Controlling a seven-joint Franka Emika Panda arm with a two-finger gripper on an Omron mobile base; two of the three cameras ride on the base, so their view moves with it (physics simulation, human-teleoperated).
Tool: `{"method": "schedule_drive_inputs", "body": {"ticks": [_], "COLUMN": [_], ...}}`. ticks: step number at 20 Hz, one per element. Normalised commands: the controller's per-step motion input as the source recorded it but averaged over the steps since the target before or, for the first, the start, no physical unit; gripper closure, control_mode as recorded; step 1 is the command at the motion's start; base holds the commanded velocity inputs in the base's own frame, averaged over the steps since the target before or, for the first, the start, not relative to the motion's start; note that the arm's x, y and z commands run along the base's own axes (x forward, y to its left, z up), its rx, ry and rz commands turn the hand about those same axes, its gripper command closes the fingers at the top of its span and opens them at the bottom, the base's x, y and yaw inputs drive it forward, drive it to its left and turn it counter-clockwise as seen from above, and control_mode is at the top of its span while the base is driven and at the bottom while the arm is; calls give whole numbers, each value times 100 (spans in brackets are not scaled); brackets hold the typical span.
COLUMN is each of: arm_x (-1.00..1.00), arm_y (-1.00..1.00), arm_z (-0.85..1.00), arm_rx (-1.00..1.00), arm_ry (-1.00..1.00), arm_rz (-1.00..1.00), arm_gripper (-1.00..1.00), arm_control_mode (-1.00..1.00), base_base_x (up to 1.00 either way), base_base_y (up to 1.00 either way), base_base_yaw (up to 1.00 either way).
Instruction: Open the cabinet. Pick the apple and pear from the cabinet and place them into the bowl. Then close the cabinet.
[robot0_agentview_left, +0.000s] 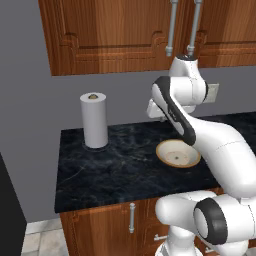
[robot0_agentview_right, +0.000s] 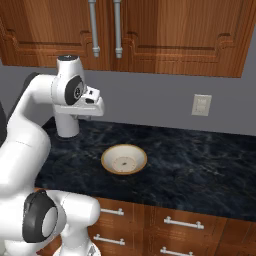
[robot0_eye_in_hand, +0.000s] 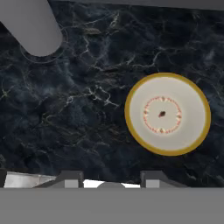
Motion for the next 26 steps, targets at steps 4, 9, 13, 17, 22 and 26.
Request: {"method": "schedule_drive_inputs", "body": {"ticks": [4, 9, 13, 17, 22, 26], "arm_x": [-8, -47, -50, -48, -49, -59], "arm_y": [0, -8, -21, -14, -7, 0], "arm_z": [9, 40, 62, 59, 36, 15], "arm_rx": [1, 9, 15, 11, 3, 0], "arm_ry": [-15, -34, -41, -37, -38, -48], "arm_rz": [0, -1, -6, -5, -4, 0], "arm_gripper": [-100, -100, -100, -100, -100, -100], "arm_control_mode": [-100, -100, -100, -100, -100, -100], "base_base_x": [0, 0, 0, 0, 0, 0], "base_base_y": [0, 0, 0, 0, 0, 0], "base_base_yaw": [0, 0, 0, 0, 0, 0]}}
